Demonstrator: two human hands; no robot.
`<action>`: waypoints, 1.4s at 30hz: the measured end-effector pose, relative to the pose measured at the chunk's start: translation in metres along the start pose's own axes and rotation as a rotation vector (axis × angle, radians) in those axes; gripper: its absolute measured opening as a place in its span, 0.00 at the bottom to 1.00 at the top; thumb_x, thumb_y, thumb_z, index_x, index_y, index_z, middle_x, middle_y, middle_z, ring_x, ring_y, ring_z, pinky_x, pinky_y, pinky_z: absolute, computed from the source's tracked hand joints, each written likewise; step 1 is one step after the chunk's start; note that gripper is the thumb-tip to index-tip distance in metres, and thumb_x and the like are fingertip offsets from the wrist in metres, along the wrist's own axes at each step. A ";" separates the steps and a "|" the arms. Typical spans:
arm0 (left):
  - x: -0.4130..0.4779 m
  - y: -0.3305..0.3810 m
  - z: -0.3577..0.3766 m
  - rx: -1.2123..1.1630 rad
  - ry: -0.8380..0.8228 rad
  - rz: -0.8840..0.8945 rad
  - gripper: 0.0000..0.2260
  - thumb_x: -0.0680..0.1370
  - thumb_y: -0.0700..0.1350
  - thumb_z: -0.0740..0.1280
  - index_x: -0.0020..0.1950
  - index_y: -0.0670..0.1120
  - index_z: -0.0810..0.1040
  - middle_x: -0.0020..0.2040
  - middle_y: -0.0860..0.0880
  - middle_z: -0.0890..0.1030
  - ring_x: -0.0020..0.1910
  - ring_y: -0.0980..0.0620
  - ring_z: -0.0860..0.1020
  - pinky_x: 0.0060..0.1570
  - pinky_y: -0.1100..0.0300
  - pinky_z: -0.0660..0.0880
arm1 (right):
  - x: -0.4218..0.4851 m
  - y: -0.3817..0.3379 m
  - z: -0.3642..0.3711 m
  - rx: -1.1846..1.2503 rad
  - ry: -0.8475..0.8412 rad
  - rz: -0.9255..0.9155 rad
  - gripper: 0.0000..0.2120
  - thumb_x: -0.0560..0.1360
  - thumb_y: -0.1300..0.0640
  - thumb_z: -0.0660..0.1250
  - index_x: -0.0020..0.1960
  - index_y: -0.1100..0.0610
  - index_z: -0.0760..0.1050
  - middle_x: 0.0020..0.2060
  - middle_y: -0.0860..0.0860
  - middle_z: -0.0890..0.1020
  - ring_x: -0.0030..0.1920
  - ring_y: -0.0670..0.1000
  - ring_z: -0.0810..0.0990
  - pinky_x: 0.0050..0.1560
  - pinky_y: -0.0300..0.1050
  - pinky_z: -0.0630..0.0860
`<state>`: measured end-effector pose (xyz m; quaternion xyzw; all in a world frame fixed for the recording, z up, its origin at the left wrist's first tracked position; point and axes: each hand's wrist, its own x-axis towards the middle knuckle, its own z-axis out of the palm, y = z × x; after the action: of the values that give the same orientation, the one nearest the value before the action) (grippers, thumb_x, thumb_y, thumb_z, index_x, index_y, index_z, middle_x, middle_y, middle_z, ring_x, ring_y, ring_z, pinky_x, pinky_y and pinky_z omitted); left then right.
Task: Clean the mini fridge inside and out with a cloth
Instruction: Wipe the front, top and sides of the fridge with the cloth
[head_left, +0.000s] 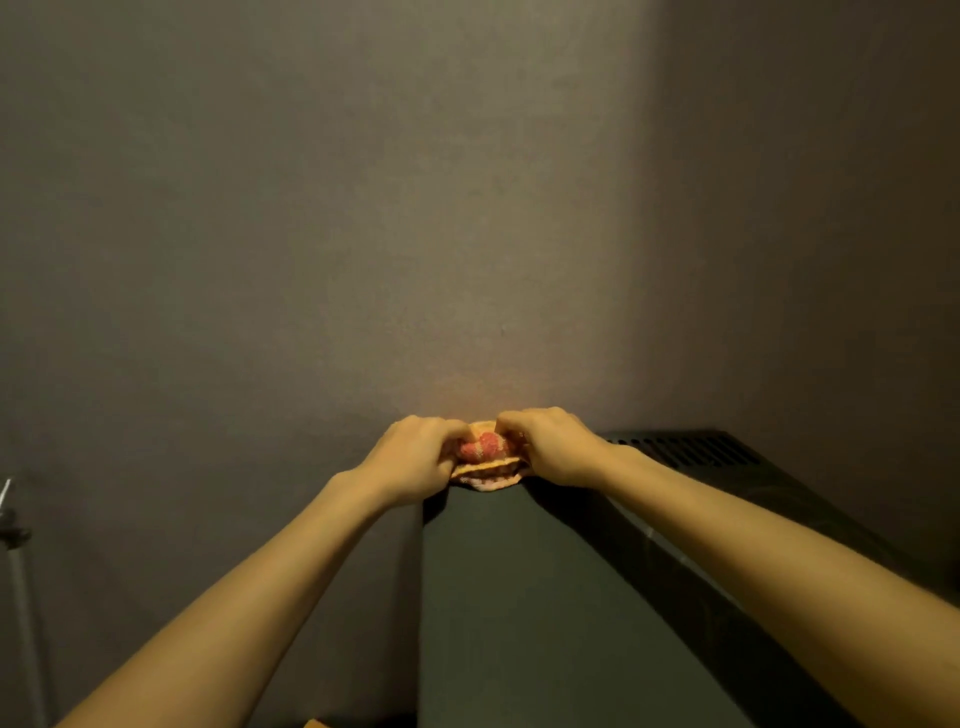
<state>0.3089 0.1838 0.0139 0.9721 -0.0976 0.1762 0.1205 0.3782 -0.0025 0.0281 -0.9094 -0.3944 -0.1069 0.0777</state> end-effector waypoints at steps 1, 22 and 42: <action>-0.006 0.004 -0.003 -0.002 -0.011 0.000 0.17 0.74 0.39 0.64 0.61 0.50 0.78 0.56 0.47 0.82 0.56 0.42 0.77 0.52 0.53 0.73 | -0.006 -0.003 -0.003 0.001 -0.010 0.003 0.13 0.72 0.61 0.69 0.56 0.53 0.72 0.52 0.54 0.79 0.47 0.55 0.75 0.42 0.43 0.65; -0.209 0.117 -0.052 -0.064 0.023 0.332 0.13 0.76 0.48 0.63 0.59 0.58 0.75 0.55 0.62 0.76 0.51 0.58 0.77 0.48 0.57 0.75 | -0.241 -0.096 -0.049 0.050 0.064 -0.171 0.16 0.75 0.61 0.61 0.59 0.45 0.70 0.54 0.45 0.75 0.50 0.53 0.75 0.48 0.46 0.72; -0.189 0.180 -0.036 0.025 0.026 0.490 0.13 0.72 0.54 0.63 0.56 0.59 0.75 0.52 0.60 0.80 0.46 0.54 0.81 0.39 0.55 0.78 | -0.309 -0.050 -0.067 0.069 -0.014 -0.123 0.21 0.80 0.58 0.60 0.67 0.39 0.63 0.67 0.36 0.65 0.63 0.44 0.68 0.60 0.43 0.71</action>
<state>0.0818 0.0497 0.0135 0.9185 -0.3266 0.2138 0.0635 0.1270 -0.2004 0.0167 -0.8810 -0.4535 -0.0914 0.0992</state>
